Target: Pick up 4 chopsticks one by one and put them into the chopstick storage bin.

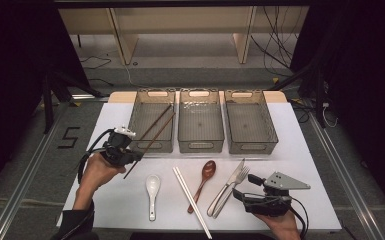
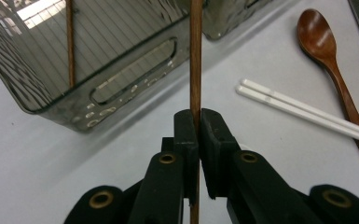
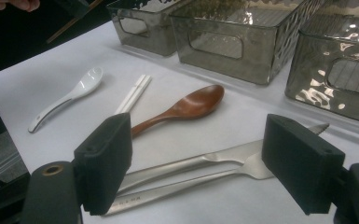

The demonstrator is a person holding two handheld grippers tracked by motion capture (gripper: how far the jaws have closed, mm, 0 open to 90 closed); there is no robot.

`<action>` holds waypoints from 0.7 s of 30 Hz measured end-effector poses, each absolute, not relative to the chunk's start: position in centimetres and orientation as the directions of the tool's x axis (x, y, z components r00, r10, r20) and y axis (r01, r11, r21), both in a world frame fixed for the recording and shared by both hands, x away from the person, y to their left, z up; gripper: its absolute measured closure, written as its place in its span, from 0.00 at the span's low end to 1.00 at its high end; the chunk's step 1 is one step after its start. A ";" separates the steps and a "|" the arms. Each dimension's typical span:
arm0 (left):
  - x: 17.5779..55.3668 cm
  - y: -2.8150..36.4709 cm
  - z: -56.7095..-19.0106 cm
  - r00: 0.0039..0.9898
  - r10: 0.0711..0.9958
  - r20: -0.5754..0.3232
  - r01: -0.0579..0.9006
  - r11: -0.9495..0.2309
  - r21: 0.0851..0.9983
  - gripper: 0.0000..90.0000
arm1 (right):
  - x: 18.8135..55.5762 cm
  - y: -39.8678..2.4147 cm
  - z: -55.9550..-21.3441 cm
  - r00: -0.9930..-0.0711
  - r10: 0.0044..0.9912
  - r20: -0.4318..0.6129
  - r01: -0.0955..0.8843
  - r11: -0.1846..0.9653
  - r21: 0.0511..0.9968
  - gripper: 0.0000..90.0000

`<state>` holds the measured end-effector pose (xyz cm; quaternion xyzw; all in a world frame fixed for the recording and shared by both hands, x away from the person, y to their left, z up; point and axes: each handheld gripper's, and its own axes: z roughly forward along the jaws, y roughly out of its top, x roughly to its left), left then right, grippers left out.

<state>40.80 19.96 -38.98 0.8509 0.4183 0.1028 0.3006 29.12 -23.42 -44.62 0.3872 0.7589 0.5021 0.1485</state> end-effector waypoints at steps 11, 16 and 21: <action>43.5 20.3 -37.6 0.601 0.797 -0.059 0.647 -0.442 0.621 0.95 | 29.1 -23.4 -44.6 -0.657 0.736 0.163 0.437 0.196 0.878 0.28; 44.9 20.1 -37.3 0.596 0.802 -0.046 0.646 -0.444 0.621 0.95 | 29.1 -23.5 -44.6 -0.657 0.736 0.165 0.438 0.194 0.878 0.28; 46.0 19.7 -36.9 0.597 0.802 -0.022 0.637 -0.457 0.621 0.95 | 29.2 -23.4 -44.7 -0.657 0.735 0.165 0.438 0.195 0.877 0.28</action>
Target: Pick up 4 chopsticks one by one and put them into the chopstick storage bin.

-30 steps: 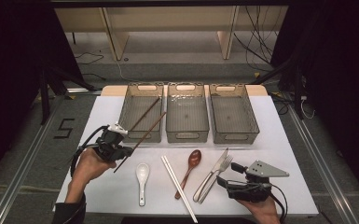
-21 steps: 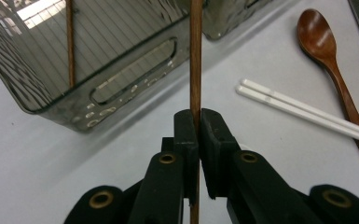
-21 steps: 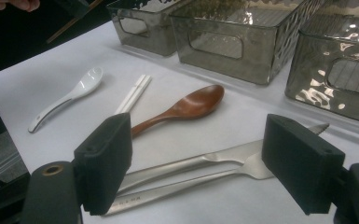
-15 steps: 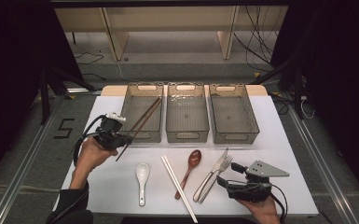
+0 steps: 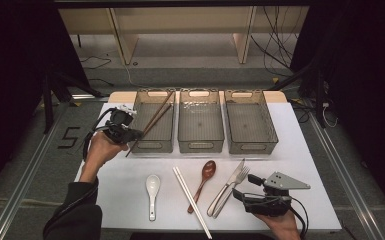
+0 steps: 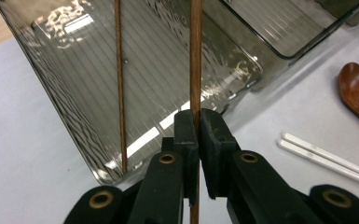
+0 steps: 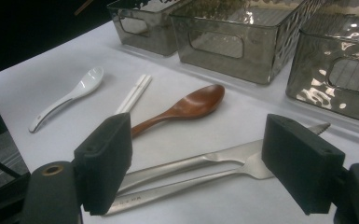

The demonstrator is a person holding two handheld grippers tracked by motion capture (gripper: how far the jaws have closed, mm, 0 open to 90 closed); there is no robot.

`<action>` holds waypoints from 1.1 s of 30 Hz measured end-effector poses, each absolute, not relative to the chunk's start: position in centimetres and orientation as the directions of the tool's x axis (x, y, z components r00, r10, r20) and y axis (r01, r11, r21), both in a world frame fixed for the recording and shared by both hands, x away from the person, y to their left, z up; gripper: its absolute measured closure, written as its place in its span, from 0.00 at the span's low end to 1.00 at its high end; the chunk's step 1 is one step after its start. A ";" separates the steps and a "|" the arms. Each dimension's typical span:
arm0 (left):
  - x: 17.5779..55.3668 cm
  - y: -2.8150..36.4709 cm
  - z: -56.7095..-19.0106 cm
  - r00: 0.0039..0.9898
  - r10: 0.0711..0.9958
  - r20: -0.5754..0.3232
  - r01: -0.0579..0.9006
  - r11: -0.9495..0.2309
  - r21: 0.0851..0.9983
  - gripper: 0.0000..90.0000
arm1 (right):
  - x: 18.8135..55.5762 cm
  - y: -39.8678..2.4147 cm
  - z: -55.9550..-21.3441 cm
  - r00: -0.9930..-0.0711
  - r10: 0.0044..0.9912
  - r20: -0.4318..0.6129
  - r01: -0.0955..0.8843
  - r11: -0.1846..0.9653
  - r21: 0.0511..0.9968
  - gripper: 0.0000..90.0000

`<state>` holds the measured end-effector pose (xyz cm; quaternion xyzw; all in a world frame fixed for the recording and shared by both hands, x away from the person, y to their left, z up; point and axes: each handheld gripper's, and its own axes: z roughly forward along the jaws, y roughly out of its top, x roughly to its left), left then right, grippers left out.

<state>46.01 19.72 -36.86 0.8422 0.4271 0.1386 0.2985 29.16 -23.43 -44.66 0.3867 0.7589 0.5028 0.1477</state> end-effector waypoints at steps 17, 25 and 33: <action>50.4 19.5 -36.7 0.564 0.826 0.009 0.644 -0.446 0.622 0.95 | 29.2 -23.5 -44.7 -0.658 0.734 0.168 0.440 0.194 0.877 0.28; 51.8 19.7 -36.8 0.550 0.835 0.024 0.641 -0.440 0.629 0.95 | 29.2 -23.4 -44.7 -0.660 0.732 0.168 0.440 0.196 0.876 0.28; 53.1 20.2 -37.8 0.519 0.855 0.022 0.663 -0.418 0.620 0.95 | 29.2 -23.4 -44.7 -0.661 0.731 0.170 0.441 0.196 0.876 0.28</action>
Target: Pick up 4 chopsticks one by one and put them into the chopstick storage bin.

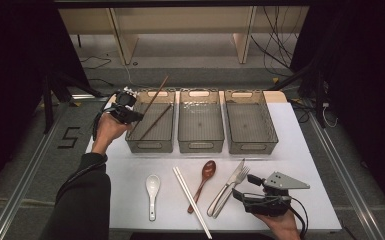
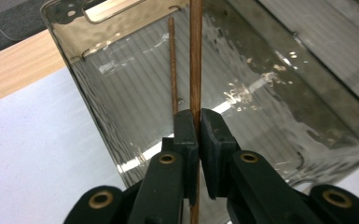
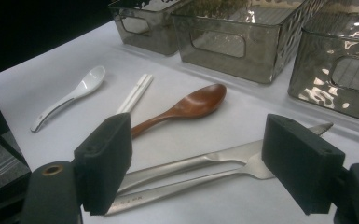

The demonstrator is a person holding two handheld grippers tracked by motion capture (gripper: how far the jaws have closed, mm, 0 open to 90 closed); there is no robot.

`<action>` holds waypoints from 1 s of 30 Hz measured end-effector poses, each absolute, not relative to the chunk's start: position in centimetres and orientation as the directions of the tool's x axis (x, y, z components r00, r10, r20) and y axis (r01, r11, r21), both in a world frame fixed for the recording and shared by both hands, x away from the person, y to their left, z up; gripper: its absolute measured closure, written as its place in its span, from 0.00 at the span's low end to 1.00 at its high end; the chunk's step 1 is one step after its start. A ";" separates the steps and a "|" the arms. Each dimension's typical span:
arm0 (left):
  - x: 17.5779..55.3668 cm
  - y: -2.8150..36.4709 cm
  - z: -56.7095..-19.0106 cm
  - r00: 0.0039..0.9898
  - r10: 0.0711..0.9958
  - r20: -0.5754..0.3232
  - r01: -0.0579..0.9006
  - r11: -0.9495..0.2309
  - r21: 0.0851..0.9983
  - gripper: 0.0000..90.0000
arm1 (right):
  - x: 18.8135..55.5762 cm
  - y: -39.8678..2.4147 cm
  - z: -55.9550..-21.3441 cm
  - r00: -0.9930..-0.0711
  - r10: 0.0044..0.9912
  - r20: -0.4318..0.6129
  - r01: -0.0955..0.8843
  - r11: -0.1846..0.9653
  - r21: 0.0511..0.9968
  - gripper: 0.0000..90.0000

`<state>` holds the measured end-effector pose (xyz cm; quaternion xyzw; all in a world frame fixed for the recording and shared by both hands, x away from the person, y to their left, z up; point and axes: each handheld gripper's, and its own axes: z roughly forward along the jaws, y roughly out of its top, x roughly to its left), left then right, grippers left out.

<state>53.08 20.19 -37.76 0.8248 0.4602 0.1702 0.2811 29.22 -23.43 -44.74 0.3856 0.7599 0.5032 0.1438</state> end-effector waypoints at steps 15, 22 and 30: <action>53.4 20.2 -39.5 0.493 0.870 -0.007 0.695 -0.389 0.604 0.94 | 29.2 -23.4 -44.7 -0.663 0.730 0.169 0.440 0.197 0.876 0.28; 53.4 20.3 -40.3 0.478 0.878 -0.020 0.716 -0.377 0.588 0.94 | 29.2 -23.4 -44.7 -0.663 0.729 0.169 0.440 0.197 0.876 0.28; 53.2 20.3 -40.3 0.452 0.888 -0.083 0.741 -0.323 0.589 0.71 | 29.2 -23.4 -44.7 -0.662 0.730 0.170 0.442 0.196 0.875 0.28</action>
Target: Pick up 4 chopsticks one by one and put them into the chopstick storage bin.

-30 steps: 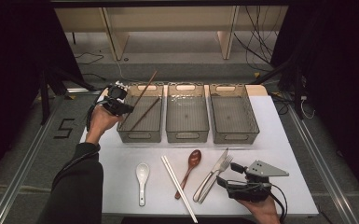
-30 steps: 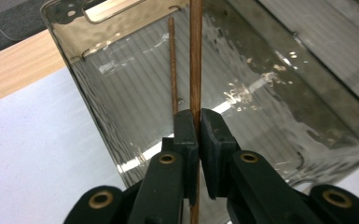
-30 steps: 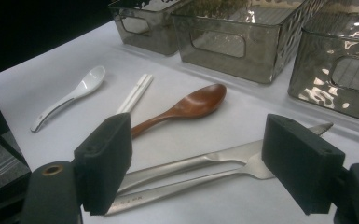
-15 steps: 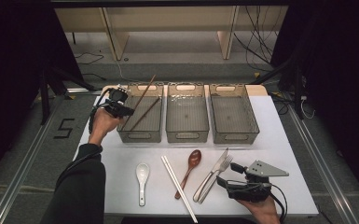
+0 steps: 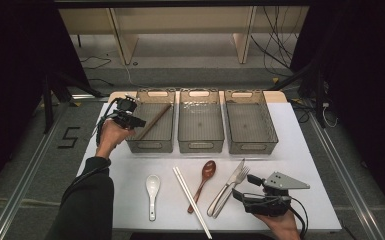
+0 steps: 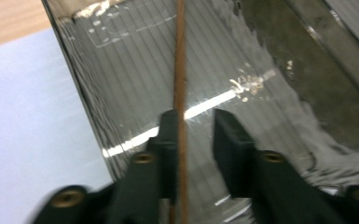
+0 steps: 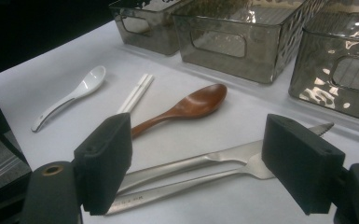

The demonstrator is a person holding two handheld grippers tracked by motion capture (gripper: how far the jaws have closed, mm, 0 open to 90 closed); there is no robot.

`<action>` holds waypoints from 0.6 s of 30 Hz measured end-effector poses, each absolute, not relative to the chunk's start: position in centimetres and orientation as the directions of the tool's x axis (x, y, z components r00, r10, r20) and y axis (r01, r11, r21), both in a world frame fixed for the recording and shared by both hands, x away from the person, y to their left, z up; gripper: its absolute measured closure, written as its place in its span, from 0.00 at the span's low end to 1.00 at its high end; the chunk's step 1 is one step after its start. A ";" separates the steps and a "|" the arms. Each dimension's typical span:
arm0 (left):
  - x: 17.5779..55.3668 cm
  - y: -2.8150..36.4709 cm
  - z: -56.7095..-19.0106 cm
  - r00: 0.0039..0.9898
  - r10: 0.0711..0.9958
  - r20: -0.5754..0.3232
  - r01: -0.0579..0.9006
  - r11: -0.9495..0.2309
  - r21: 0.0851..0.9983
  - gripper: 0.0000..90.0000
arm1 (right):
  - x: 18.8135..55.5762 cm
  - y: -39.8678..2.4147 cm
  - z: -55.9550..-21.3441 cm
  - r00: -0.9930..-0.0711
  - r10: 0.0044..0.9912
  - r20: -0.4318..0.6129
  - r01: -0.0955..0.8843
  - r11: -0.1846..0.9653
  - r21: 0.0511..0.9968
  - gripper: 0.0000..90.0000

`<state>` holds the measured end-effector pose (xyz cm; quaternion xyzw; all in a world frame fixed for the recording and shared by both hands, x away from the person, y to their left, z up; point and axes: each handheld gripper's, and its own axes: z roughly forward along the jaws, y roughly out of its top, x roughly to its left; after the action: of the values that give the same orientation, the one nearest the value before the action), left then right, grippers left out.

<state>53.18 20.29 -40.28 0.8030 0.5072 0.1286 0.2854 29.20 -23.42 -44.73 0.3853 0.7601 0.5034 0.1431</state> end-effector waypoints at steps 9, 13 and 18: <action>51.0 20.7 -39.5 0.445 0.881 -0.161 0.739 -0.260 0.621 0.48 | 29.2 -23.4 -44.7 -0.662 0.730 0.172 0.444 0.197 0.874 0.28; 49.6 20.6 -39.1 0.450 0.878 -0.161 0.726 -0.255 0.639 0.40 | 29.2 -23.2 -44.6 -0.660 0.731 0.172 0.451 0.202 0.870 0.28; 47.2 20.8 -38.9 0.454 0.875 -0.167 0.702 -0.236 0.672 0.33 | 29.1 -22.8 -44.1 -0.658 0.731 0.182 0.469 0.208 0.858 0.28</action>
<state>47.21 20.77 -38.88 0.7763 0.5078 0.1230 0.3525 29.11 -22.78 -44.14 0.3917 0.7657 0.4925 0.1328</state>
